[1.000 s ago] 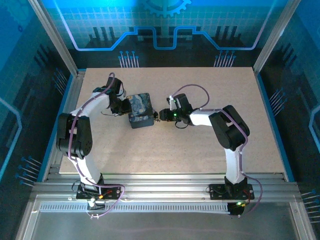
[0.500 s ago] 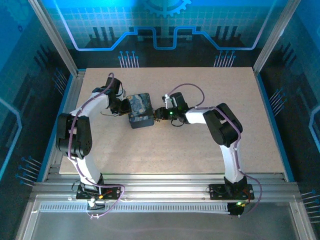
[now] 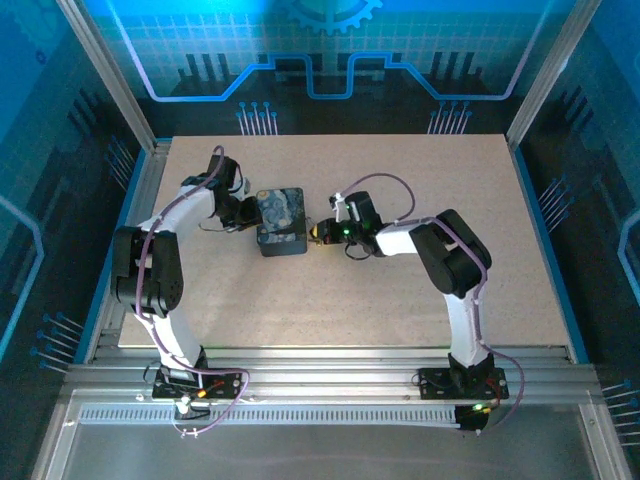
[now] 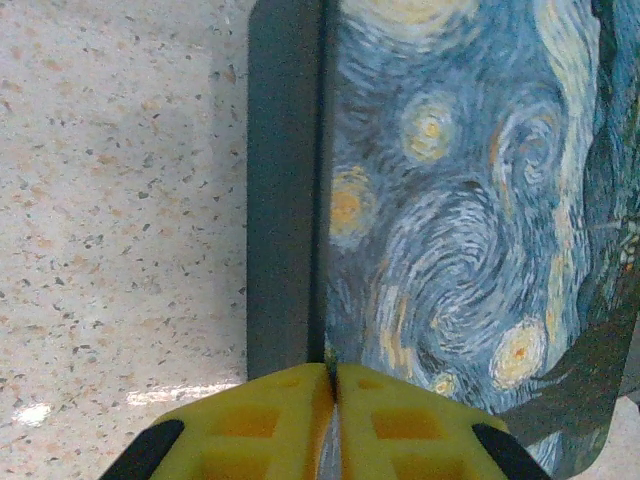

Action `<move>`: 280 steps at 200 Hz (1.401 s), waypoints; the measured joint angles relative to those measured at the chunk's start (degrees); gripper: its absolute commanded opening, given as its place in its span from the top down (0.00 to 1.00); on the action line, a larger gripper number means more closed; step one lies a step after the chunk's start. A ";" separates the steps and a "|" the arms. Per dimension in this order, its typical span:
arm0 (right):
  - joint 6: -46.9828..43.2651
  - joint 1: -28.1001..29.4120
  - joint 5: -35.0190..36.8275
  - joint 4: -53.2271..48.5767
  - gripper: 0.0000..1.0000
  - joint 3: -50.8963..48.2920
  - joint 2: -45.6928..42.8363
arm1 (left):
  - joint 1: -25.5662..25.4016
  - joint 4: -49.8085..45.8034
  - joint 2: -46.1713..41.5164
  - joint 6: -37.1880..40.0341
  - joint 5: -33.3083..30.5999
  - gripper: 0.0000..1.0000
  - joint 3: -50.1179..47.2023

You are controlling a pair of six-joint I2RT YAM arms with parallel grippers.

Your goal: Unlock the padlock with the key

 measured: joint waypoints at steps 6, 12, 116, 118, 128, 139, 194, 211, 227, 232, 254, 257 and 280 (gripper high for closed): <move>0.24 0.11 0.81 0.85 1.00 -1.01 -0.61 | 0.00 0.24 0.00 0.00 0.20 0.87 -0.09; 0.46 0.35 1.66 1.68 1.00 -1.68 -1.03 | 0.00 0.42 0.00 0.00 0.33 0.87 -0.20; 2.95 5.57 18.14 5.29 1.00 -3.04 -1.84 | 0.04 1.09 -0.22 0.85 0.92 0.89 -0.68; 3.19 5.64 18.43 5.42 1.00 -3.04 -1.84 | 0.04 1.11 -0.22 0.90 0.96 0.88 -0.68; 4.20 5.88 19.54 6.25 1.00 -3.04 -1.81 | 0.04 1.22 -0.22 1.05 0.98 0.89 -0.68; 5.51 6.08 20.79 7.23 1.00 -3.04 -1.81 | 0.04 1.36 -0.22 1.07 1.01 0.89 -0.68; 10.69 7.10 25.33 8.52 1.00 -0.81 0.11 | -0.04 2.08 -0.22 1.09 1.05 0.90 -0.96; 13.05 7.23 26.86 10.19 1.00 -0.37 1.22 | -0.07 2.16 -0.22 1.09 1.05 0.90 -0.96; 16.15 7.06 29.27 12.44 1.00 -0.31 2.78 | -0.07 2.19 -0.22 1.09 1.05 0.90 -0.96; 16.96 7.06 29.88 13.05 1.00 -0.28 3.28 | -0.07 2.19 -0.22 1.09 1.05 0.90 -0.96; 20.55 6.97 31.80 15.32 1.00 -0.17 5.07 | -0.04 2.21 -0.22 1.07 1.05 0.90 -1.01; 20.85 6.97 32.00 15.34 1.00 -0.07 5.14 | -0.07 2.21 -0.22 1.07 1.05 0.90 -1.01; 21.53 6.88 32.92 14.51 1.00 0.28 4.94 | -0.04 2.21 -0.22 1.03 1.05 0.86 -0.98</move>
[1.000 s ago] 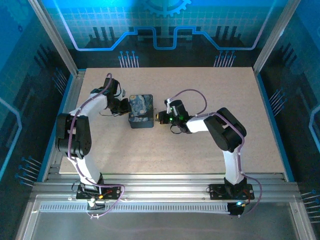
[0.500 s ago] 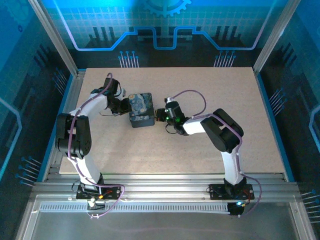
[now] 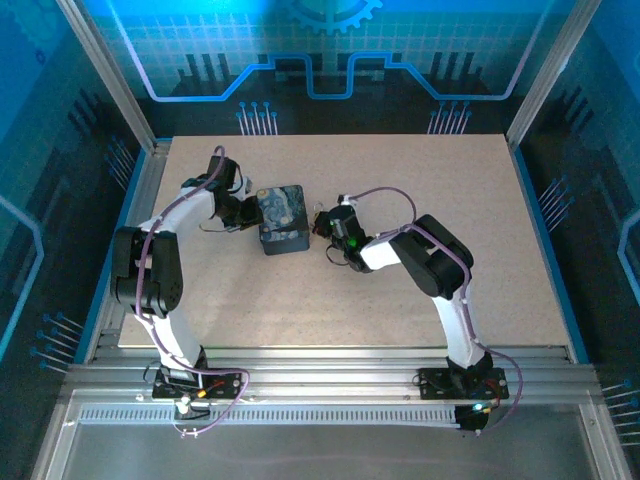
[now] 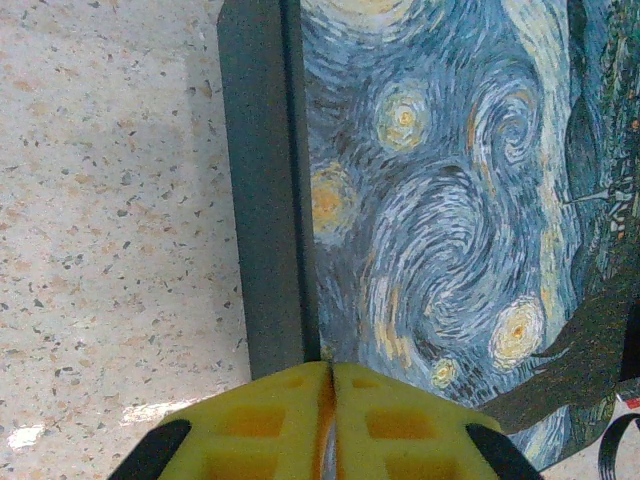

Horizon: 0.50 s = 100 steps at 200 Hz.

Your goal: Unlock the padlock with the key

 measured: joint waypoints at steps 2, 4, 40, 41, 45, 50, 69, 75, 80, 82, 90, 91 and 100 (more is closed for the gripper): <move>-0.02 -0.09 0.13 -0.26 1.00 -0.02 -0.11 | 0.00 0.00 0.00 0.00 0.00 0.86 0.00; 0.00 -0.09 0.13 -0.52 1.00 -0.02 -0.17 | 0.00 -0.02 0.00 -0.07 0.02 0.85 0.00; -1.46 -3.17 -0.13 -9.20 0.70 -4.44 -7.52 | -0.02 0.02 -0.37 -0.85 1.68 0.65 0.22; -1.44 -3.30 -0.13 -9.40 0.69 -4.52 -7.69 | -0.02 0.02 -0.42 -0.74 1.75 0.65 0.26; -1.90 -4.00 -0.26 -10.43 0.64 -4.94 -8.63 | -0.02 0.04 -0.50 -1.18 1.95 0.64 0.31; -2.51 -4.98 -0.55 -11.61 0.58 -5.51 -9.88 | -0.02 0.04 -0.66 -1.20 2.16 0.62 0.35; -5.66 -8.57 -2.49 -15.08 0.44 -7.67 -13.97 | -0.02 -0.15 -1.22 -1.62 2.60 0.55 0.35; -6.80 -9.66 -3.37 -16.11 0.41 -8.41 -15.17 | -0.02 -0.35 -1.49 -1.73 2.56 0.53 0.35; -8.07 -10.51 -4.09 -16.85 0.37 -9.11 -16.13 | 0.00 -0.55 -1.66 -2.01 2.56 0.52 0.35; -8.15 -10.73 -4.26 -17.07 0.36 -9.33 -16.39 | 0.00 -0.61 -1.81 -1.84 2.51 0.51 0.35; -9.94 -11.82 -5.29 -18.29 0.32 -10.45 -17.97 | 0.00 -0.85 -2.34 -2.10 2.38 0.49 0.33; -10.54 -12.04 -5.57 -18.56 0.31 -10.64 -18.25 | 0.00 -0.85 -2.38 -2.16 2.36 0.48 0.33; -12.76 -12.87 -7.08 -20.15 0.11 -11.61 -19.89 | 0.02 -1.05 -3.15 -2.38 2.25 0.36 0.28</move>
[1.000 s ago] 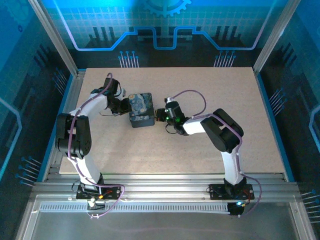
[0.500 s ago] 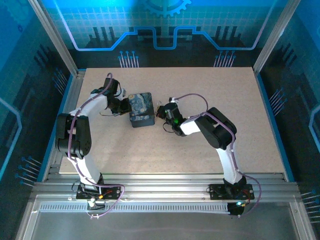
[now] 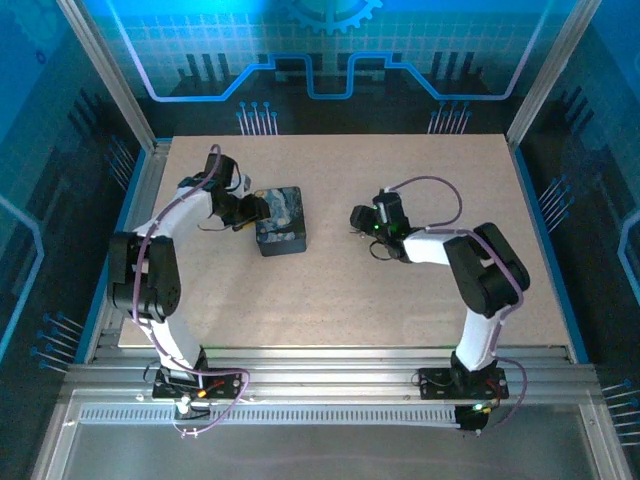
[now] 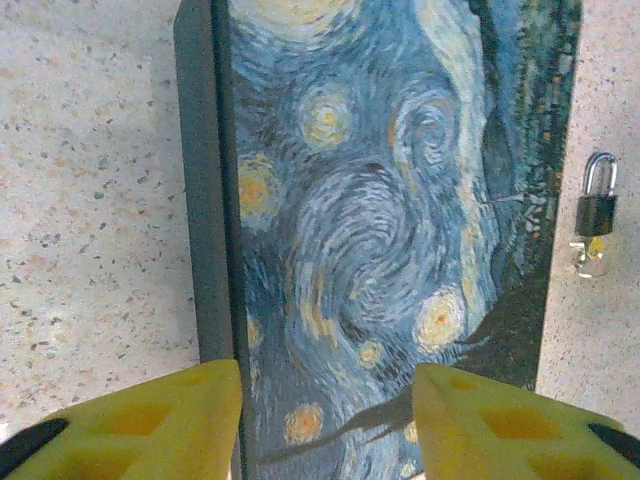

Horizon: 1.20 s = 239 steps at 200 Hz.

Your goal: Unlock the padlock with the key

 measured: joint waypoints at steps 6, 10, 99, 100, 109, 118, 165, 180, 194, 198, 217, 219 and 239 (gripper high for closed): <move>-1.40 -0.48 -0.98 -1.42 0.01 -0.39 -1.16 | 0.02 0.04 -0.61 -0.11 -0.31 0.25 -0.09; -2.58 -0.74 -1.57 -2.58 0.00 -0.59 -2.16 | 0.02 0.07 -1.18 0.39 -0.48 0.08 -0.17; -30.71 -11.47 -2.60 -24.39 0.00 -4.39 -31.23 | 2.43 27.21 -21.92 9.29 -17.09 0.01 -30.60; -31.04 -11.69 -2.43 -24.55 0.00 -4.68 -31.67 | 2.45 28.13 -22.27 9.66 -17.38 0.01 -31.54; -32.98 -12.87 -1.14 -23.98 0.00 -6.75 -33.94 | 2.45 32.70 -23.74 11.67 -18.62 0.01 -36.09; -34.56 -13.75 -0.33 -21.77 0.00 -9.88 -35.82 | 2.45 37.55 -24.20 13.20 -20.02 0.01 -40.02; -38.01 -17.33 0.76 -4.50 0.00 -26.60 -34.82 | 2.99 60.19 -19.15 16.96 -24.63 0.01 -48.22; -38.84 -17.73 0.81 1.97 0.00 -28.09 -31.34 | 3.39 70.16 -15.87 17.40 -24.39 0.01 -49.00; -39.89 -17.81 0.79 6.51 0.00 -28.20 -28.35 | 3.52 77.26 -12.63 17.59 -24.06 0.01 -50.86; -40.09 -17.92 0.70 7.80 0.00 -28.22 -27.71 | 3.52 78.12 -12.24 17.59 -23.91 0.01 -51.47; -40.79 -18.69 0.33 16.48 0.00 -28.48 -23.39 | 3.52 80.87 -11.43 17.84 -23.34 0.01 -53.22; -40.83 -18.73 0.35 17.90 0.00 -28.55 -22.51 | 3.52 81.09 -11.41 17.84 -23.34 0.01 -53.22; -40.96 -18.82 0.76 20.94 0.00 -28.79 -18.16 | 3.52 83.62 -11.41 17.86 -23.37 0.01 -53.16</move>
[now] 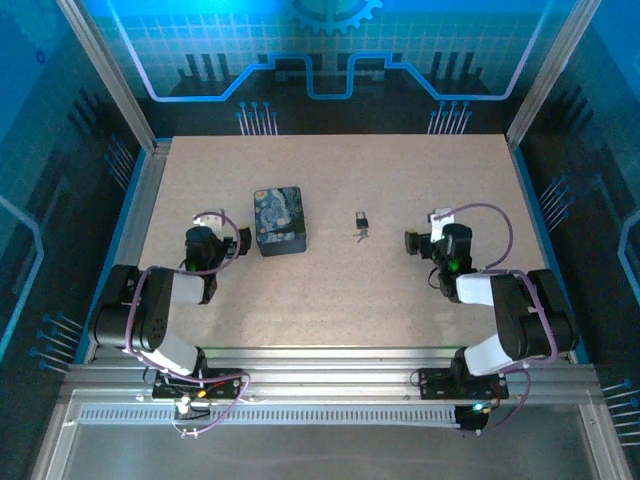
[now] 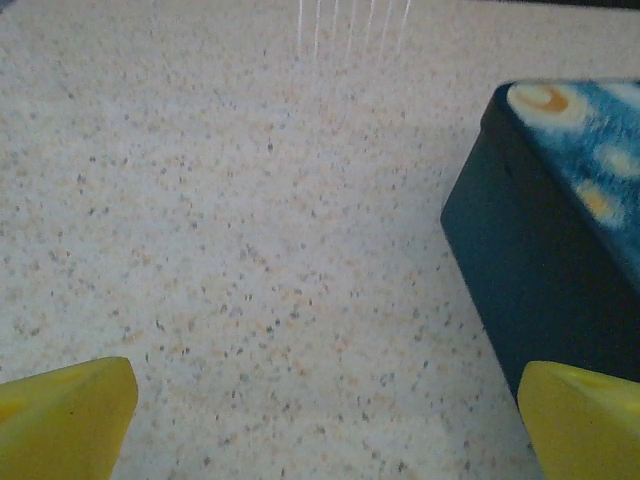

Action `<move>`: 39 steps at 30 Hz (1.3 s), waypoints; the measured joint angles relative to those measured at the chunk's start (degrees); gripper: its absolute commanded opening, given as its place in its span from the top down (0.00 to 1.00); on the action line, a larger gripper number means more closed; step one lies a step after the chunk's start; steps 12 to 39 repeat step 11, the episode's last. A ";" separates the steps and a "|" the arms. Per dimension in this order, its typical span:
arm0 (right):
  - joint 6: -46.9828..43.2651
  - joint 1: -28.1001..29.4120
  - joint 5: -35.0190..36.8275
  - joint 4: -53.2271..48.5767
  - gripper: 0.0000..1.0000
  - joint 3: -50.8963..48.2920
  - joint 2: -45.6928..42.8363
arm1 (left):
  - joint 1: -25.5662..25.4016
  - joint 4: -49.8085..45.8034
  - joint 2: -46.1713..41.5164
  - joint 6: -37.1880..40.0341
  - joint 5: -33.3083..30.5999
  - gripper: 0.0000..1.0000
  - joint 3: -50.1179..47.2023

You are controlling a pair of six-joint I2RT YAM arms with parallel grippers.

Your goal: Unlock the padlock with the key

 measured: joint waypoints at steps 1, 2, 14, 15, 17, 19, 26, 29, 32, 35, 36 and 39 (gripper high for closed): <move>0.02 -0.02 0.07 0.26 0.00 -0.07 0.35 | 0.00 0.52 0.00 -0.02 0.00 0.01 0.00; 0.04 -0.02 0.04 0.52 0.00 -0.04 0.37 | 0.00 0.94 0.00 -0.02 0.00 0.01 0.00; 0.07 -0.55 0.09 2.45 0.00 -0.02 0.35 | 0.00 1.51 0.00 0.52 1.33 0.01 0.04; 0.07 -0.55 0.09 2.45 0.00 -0.02 0.35 | 0.00 1.51 0.00 0.52 1.33 0.01 0.04; 0.07 -0.55 0.09 2.45 0.00 -0.02 0.35 | 0.00 1.51 0.00 0.52 1.33 0.01 0.04; 0.07 -0.55 0.09 2.45 0.00 -0.02 0.35 | 0.00 1.51 0.00 0.52 1.33 0.01 0.04; 0.07 -0.55 0.09 2.45 0.00 -0.02 0.35 | 0.00 1.51 0.00 0.52 1.33 0.01 0.04; 0.07 -0.55 0.09 2.45 0.00 -0.02 0.35 | 0.00 1.51 0.00 0.52 1.33 0.01 0.04; 0.07 -0.55 0.09 2.45 0.00 -0.02 0.35 | 0.00 1.51 0.00 0.52 1.33 0.01 0.04; 0.07 -0.55 0.09 2.45 0.00 -0.02 0.35 | 0.00 1.51 0.00 0.52 1.33 0.01 0.04; 0.07 -0.55 0.09 2.45 0.00 -0.02 0.35 | 0.00 1.51 0.00 0.52 1.33 0.01 0.04; 0.07 -0.55 0.09 2.45 0.00 -0.02 0.35 | 0.00 1.51 0.00 0.52 1.33 0.01 0.04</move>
